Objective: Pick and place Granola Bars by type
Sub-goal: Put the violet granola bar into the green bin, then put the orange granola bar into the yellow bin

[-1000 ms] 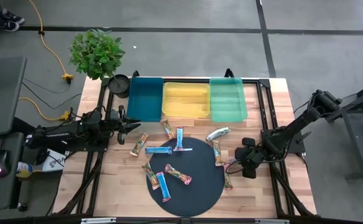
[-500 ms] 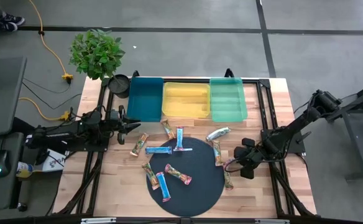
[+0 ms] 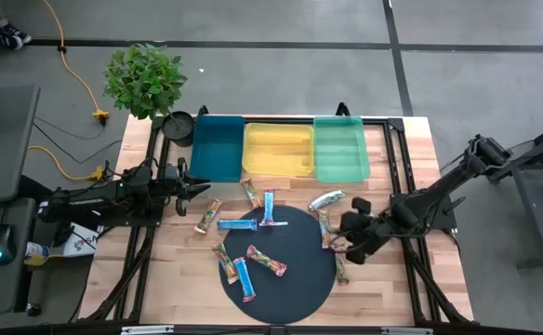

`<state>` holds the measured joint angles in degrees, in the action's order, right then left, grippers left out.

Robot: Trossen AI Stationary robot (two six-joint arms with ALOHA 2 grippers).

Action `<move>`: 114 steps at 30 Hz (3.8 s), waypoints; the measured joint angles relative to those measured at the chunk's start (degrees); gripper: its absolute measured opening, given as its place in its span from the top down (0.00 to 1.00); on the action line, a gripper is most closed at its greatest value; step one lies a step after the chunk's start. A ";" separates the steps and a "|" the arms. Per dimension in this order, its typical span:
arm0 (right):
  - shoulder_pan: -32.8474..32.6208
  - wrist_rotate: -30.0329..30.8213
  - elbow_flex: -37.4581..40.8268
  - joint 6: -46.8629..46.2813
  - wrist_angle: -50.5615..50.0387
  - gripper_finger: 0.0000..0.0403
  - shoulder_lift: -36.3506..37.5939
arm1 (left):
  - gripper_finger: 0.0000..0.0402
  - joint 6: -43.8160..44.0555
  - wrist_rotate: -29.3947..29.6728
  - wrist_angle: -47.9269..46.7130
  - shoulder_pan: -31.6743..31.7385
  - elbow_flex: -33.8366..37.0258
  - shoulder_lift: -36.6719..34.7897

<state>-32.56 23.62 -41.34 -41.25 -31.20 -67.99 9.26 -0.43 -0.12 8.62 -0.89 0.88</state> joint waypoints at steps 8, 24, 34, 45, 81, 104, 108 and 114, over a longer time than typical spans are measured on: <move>8.29 12.98 -15.25 10.91 -1.63 0.95 0.00 | 0.79 0.02 0.00 0.01 -0.02 -0.02 0.00; 29.40 33.27 -28.00 18.02 -11.54 0.96 0.04 | 0.79 0.00 0.00 0.00 -0.02 0.00 0.00; 49.41 22.32 -26.01 8.88 -21.38 0.95 0.04 | 0.79 0.00 0.00 0.01 -0.01 0.00 0.00; 63.61 -9.43 -17.80 40.47 -8.31 0.94 -5.07 | 0.79 0.00 -0.02 0.00 -0.01 -0.01 0.00; 64.19 -17.96 -8.33 66.33 -0.65 0.81 -21.97 | 0.79 0.02 0.00 0.01 -0.02 0.00 -0.01; 64.17 -40.64 -15.17 48.19 3.23 0.58 -6.52 | 0.79 0.00 -0.02 0.02 0.00 0.00 -0.02; 63.22 -50.03 -15.21 39.91 7.60 0.58 -4.96 | 0.79 0.01 -0.02 0.01 -0.01 -0.01 0.00; 58.42 -56.88 -15.20 34.61 14.23 0.58 -4.70 | 0.79 0.00 -0.02 0.00 0.00 -0.01 -0.01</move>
<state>25.86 -33.27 -56.54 -6.64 -16.97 -72.69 9.26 -0.44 -0.12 8.62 -0.90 0.87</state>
